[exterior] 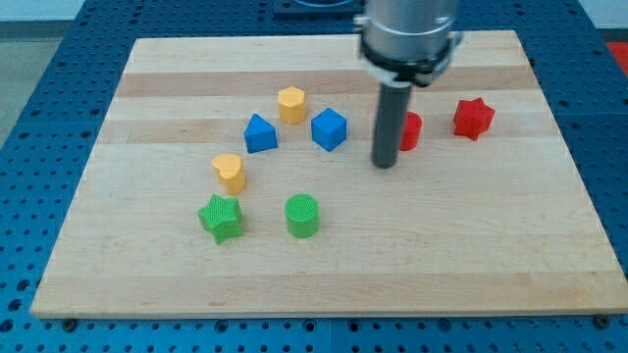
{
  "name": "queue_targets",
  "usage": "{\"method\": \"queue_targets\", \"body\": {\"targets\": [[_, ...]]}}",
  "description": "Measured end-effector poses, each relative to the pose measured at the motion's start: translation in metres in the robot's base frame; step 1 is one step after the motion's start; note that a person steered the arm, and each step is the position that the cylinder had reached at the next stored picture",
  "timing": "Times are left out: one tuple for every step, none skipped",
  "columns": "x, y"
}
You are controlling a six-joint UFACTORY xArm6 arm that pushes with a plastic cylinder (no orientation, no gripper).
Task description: Slide the red circle towards the red star
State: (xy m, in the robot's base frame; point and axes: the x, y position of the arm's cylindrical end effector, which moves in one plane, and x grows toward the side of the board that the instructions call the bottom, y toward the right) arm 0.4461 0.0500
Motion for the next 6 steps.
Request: {"method": "queue_targets", "body": {"targets": [[-0.006, -0.019], [-0.022, -0.014], [-0.026, -0.003], [-0.026, 0.014], [-0.026, 0.044], [-0.026, 0.073]]}}
